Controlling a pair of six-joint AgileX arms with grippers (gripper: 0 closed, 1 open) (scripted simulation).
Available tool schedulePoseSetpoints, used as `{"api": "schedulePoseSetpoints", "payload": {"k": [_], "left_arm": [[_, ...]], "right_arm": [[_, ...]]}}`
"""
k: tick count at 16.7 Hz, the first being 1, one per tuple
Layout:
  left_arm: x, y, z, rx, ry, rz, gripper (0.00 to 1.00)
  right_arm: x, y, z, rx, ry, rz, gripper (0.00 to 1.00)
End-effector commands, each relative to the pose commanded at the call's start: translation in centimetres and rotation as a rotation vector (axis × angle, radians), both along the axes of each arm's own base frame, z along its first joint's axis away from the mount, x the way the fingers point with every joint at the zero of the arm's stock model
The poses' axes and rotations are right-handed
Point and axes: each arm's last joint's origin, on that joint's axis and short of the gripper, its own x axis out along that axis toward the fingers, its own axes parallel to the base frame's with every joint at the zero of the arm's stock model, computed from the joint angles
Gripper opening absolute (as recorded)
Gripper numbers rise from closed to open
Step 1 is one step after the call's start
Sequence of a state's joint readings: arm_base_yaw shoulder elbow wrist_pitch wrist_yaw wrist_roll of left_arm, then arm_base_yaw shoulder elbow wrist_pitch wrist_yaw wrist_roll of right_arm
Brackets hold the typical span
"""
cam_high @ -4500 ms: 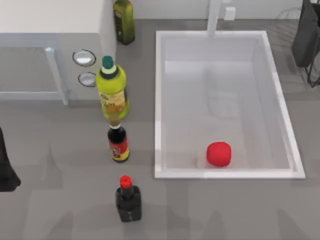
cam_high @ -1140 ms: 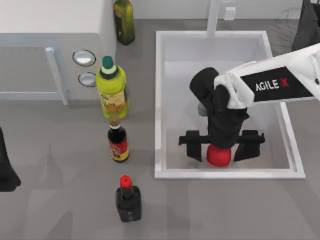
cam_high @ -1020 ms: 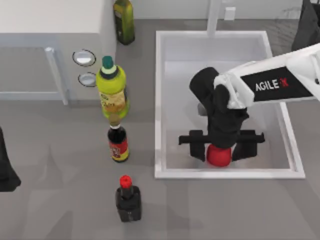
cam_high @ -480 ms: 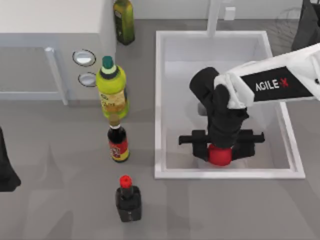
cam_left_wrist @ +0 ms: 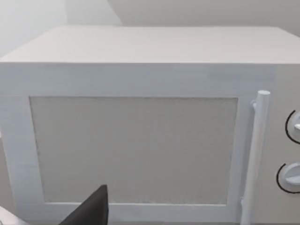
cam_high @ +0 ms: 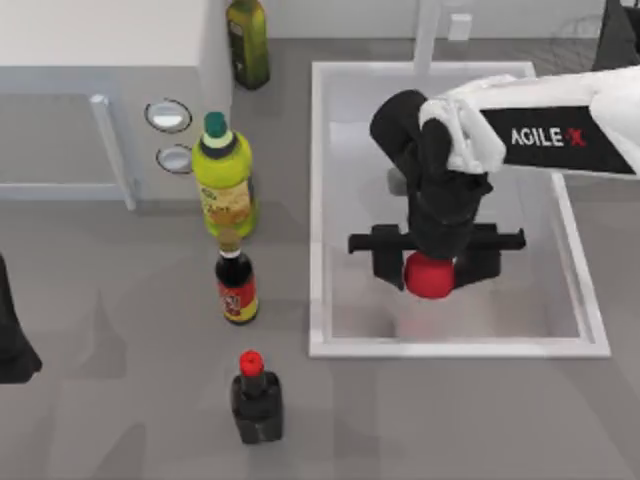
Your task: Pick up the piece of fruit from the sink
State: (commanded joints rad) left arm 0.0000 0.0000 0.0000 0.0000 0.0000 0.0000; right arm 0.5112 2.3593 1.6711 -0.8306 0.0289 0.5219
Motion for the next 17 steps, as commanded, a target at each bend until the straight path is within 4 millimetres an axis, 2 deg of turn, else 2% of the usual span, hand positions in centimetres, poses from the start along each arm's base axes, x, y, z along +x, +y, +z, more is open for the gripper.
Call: {"api": "schedulePoseSetpoints", "payload": {"k": [4, 8, 10, 12, 17], "left_arm": [[0.0, 0.0, 0.0, 0.0, 0.0, 0.0, 1.0], [0.0, 0.0, 0.0, 0.0, 0.0, 0.0, 1.0], [0.0, 0.0, 0.0, 0.0, 0.0, 0.0, 1.0], [0.0, 0.0, 0.0, 0.0, 0.0, 0.0, 1.0], [0.0, 0.0, 0.0, 0.0, 0.0, 0.0, 1.0]], "right_arm": [[0.6, 0.4, 7.5, -0.016, 0.028, 0.0, 0.0], [-0.4, -0.2, 15.6, -0.023, 0.041, -0.001, 0.0], [-1.1, -0.7, 18.7, -0.014, 0.025, 0.0, 0.0], [-1.6, -1.1, 20.5, -0.006, 0.01, 0.0, 0.0], [-1.7, -1.0, 20.6, -0.005, 0.009, 0.002, 0.0]]}}
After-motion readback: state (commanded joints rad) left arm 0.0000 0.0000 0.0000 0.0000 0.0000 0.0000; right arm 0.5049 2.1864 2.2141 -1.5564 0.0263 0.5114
